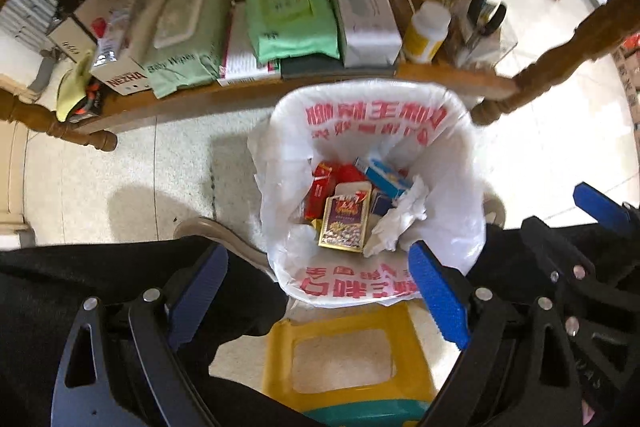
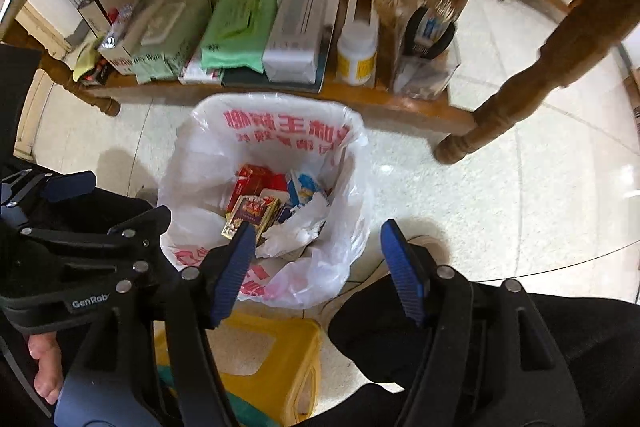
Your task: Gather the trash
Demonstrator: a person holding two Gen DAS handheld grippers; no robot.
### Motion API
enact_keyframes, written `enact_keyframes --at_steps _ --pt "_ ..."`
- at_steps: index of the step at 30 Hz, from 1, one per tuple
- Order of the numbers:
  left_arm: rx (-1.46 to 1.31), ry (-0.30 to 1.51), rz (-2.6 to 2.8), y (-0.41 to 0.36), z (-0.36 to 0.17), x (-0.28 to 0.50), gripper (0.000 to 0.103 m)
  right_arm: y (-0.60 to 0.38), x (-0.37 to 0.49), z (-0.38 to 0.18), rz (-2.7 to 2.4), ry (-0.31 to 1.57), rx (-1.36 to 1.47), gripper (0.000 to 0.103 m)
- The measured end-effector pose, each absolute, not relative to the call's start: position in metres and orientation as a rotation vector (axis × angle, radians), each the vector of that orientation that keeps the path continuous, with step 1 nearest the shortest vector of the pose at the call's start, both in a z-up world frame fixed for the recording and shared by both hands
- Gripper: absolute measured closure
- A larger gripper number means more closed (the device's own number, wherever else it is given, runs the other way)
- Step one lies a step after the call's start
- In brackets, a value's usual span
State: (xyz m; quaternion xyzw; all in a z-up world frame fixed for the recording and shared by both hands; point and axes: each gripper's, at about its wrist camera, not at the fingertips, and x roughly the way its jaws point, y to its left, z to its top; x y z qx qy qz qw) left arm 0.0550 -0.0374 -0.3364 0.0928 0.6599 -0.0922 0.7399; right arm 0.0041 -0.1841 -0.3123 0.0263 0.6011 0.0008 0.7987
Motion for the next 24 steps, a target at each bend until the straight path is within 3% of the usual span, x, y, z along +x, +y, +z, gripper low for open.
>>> enact_keyframes --at_steps 7,10,17,24 --pt "0.132 1.278 -0.157 -0.032 -0.277 0.041 0.014 -0.183 -0.016 -0.251 -0.040 1.108 0.050 0.033" --pt "0.110 1.155 -0.139 -0.027 -0.238 0.034 0.014 -0.183 -0.027 -0.220 -0.075 0.995 0.057 0.024" --pt "0.042 0.908 -0.114 -0.014 -0.153 0.015 0.013 -0.179 -0.058 -0.142 -0.112 0.710 0.040 0.017" --pt "0.068 0.657 -0.066 -0.013 -0.080 -0.013 0.012 -0.178 -0.082 -0.087 -0.146 0.544 0.040 0.013"
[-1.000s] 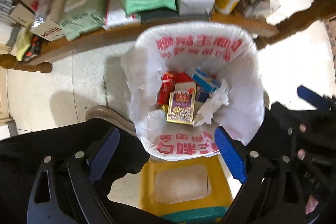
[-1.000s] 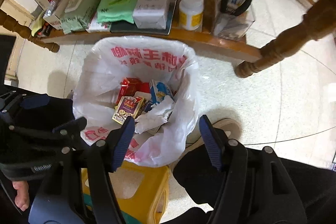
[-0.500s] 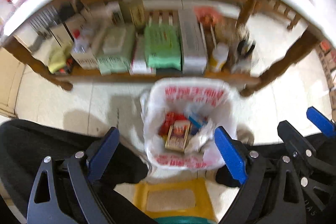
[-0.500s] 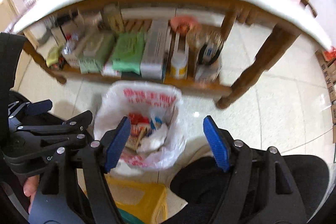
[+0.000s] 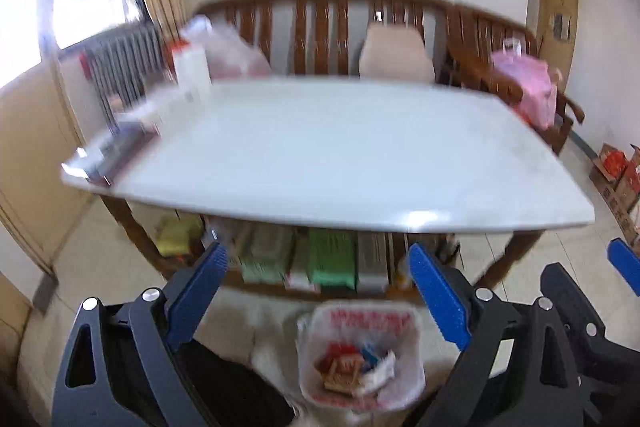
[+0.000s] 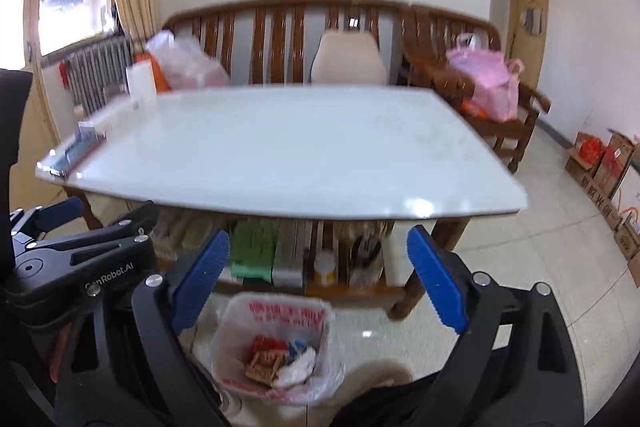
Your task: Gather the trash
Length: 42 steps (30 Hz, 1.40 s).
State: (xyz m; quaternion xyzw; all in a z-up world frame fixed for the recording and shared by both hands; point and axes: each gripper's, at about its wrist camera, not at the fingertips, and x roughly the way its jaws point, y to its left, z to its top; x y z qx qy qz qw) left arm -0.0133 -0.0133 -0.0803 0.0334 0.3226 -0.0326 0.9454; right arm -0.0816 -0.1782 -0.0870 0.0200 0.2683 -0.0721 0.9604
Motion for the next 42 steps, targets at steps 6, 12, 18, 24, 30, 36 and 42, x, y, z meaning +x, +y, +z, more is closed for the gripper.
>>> enact_keyframes --at_steps 6,12,18,24,30,36,42 --pt "0.034 0.566 -0.079 -0.008 -0.045 -0.027 0.007 -0.180 -0.099 -0.057 -0.176 0.450 0.039 0.008" --pt "0.022 0.506 -0.072 -0.002 -0.030 -0.041 0.007 -0.175 -0.114 -0.043 -0.189 0.395 0.017 0.006" --pt "0.054 0.481 -0.036 0.000 -0.024 -0.050 0.007 -0.167 -0.120 -0.039 -0.195 0.381 0.010 0.006" --pt "0.061 0.500 -0.037 0.001 -0.025 -0.051 0.007 -0.164 -0.121 -0.038 -0.200 0.394 -0.007 0.006" --pt "0.070 0.487 -0.018 0.001 -0.025 -0.052 0.007 -0.161 -0.122 -0.038 -0.208 0.400 -0.019 0.006" --pt "0.076 0.501 -0.013 0.000 -0.026 -0.049 0.007 -0.159 -0.120 -0.037 -0.213 0.408 -0.028 0.006" --pt "0.074 0.508 -0.013 0.000 -0.027 -0.048 0.007 -0.158 -0.118 -0.037 -0.216 0.415 -0.034 0.006"
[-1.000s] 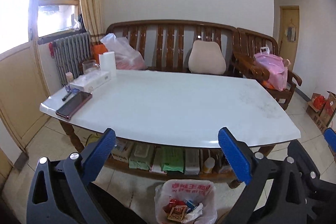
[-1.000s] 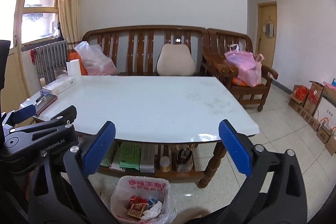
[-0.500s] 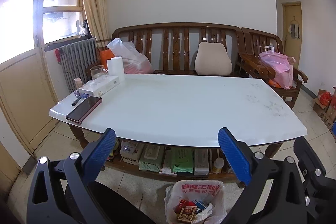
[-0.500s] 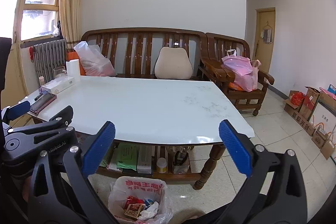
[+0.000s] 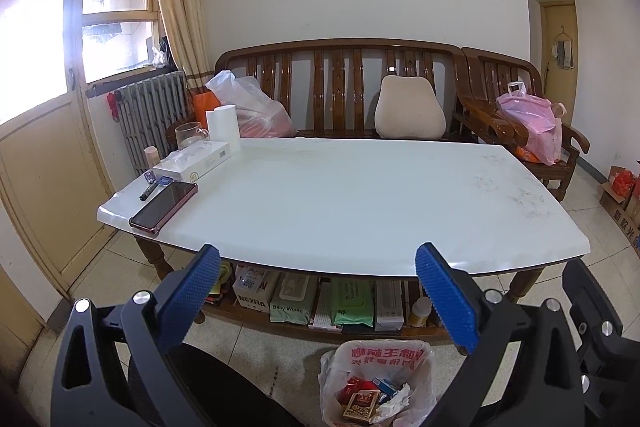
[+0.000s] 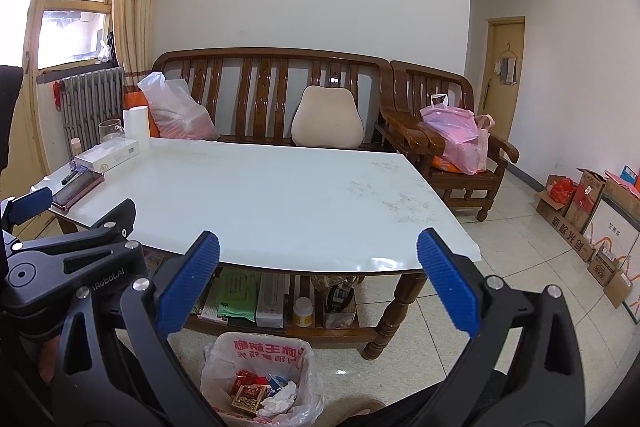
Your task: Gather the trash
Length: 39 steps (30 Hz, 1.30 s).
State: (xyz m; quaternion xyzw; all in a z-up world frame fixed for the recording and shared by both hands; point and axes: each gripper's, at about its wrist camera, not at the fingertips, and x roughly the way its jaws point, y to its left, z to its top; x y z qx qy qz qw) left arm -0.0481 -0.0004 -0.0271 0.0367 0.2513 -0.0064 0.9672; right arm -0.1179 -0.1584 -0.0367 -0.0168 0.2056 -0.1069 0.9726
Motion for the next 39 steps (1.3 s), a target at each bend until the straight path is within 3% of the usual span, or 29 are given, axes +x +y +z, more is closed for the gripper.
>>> enact_keyframes --at_steps 39 --pt "0.071 0.513 0.005 -0.0018 -0.0278 -0.0486 0.007 -0.1617 -0.1154 -0.0312 -0.208 0.415 -0.043 0.006"
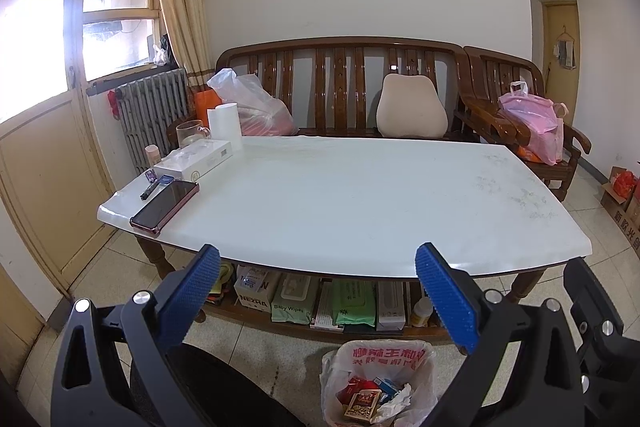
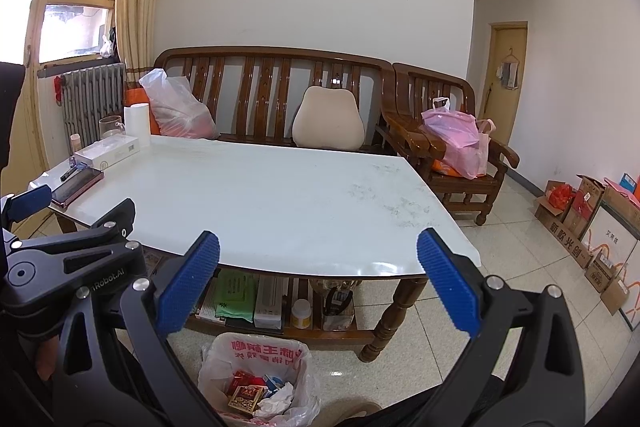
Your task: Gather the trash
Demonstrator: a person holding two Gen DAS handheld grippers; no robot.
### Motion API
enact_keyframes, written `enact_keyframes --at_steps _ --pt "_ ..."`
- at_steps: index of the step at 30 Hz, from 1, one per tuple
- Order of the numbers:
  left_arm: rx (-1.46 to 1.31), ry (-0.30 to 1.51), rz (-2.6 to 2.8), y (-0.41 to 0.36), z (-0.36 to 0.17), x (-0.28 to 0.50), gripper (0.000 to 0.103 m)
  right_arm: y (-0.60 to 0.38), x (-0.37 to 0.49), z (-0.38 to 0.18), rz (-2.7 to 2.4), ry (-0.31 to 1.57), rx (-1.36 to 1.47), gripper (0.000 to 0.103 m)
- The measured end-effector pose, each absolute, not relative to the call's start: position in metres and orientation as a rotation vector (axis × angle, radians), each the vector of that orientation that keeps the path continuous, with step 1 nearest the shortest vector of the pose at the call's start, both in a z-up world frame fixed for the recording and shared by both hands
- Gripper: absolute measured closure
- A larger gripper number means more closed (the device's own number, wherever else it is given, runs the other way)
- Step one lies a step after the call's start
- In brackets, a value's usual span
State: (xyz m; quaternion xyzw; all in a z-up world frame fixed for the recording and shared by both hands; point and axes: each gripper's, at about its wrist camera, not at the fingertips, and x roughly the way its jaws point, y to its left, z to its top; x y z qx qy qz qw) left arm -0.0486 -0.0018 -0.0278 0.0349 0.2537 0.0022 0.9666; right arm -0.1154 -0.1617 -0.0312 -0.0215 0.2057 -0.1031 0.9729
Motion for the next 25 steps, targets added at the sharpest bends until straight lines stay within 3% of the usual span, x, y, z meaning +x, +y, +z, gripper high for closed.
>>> enact_keyframes --at_steps 25 --pt "0.089 0.552 0.016 -0.003 -0.037 -0.034 0.007 -0.179 -0.105 -0.043 -0.189 0.442 -0.045 0.006"
